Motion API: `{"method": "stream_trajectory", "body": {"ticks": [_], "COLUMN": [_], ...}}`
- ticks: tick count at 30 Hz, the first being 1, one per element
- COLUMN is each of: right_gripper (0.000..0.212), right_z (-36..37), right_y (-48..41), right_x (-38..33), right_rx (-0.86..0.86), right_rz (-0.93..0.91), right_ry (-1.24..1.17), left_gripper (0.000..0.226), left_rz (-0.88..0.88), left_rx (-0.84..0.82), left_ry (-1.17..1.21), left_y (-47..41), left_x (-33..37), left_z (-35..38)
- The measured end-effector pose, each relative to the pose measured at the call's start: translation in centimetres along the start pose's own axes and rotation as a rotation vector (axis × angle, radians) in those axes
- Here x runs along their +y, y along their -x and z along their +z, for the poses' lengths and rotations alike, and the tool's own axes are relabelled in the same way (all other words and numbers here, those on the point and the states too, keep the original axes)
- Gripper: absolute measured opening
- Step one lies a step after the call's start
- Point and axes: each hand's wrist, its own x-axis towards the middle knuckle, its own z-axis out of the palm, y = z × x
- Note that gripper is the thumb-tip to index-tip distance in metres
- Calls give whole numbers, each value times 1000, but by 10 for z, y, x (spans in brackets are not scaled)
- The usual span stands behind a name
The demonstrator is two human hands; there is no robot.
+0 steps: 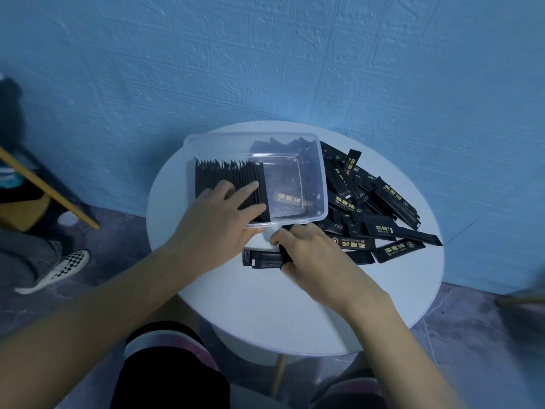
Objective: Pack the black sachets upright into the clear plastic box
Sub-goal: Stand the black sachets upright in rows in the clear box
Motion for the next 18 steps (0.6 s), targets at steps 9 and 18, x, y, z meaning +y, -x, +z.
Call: {"method": "stream_trajectory", "body": {"ticks": [9, 18], "right_gripper": [12, 21], "right_z": [-31, -47], "right_y": [2, -56], "right_x": [12, -5], "right_rx": [166, 546], "right_rz": [10, 151], "right_ry": [-144, -48], "left_gripper": [43, 43], "left_rz": [4, -7], "left_rx": [4, 14], "left_ry": [5, -3], "left_y": [1, 4], "left_x": [0, 3], "left_z": [-2, 1]}}
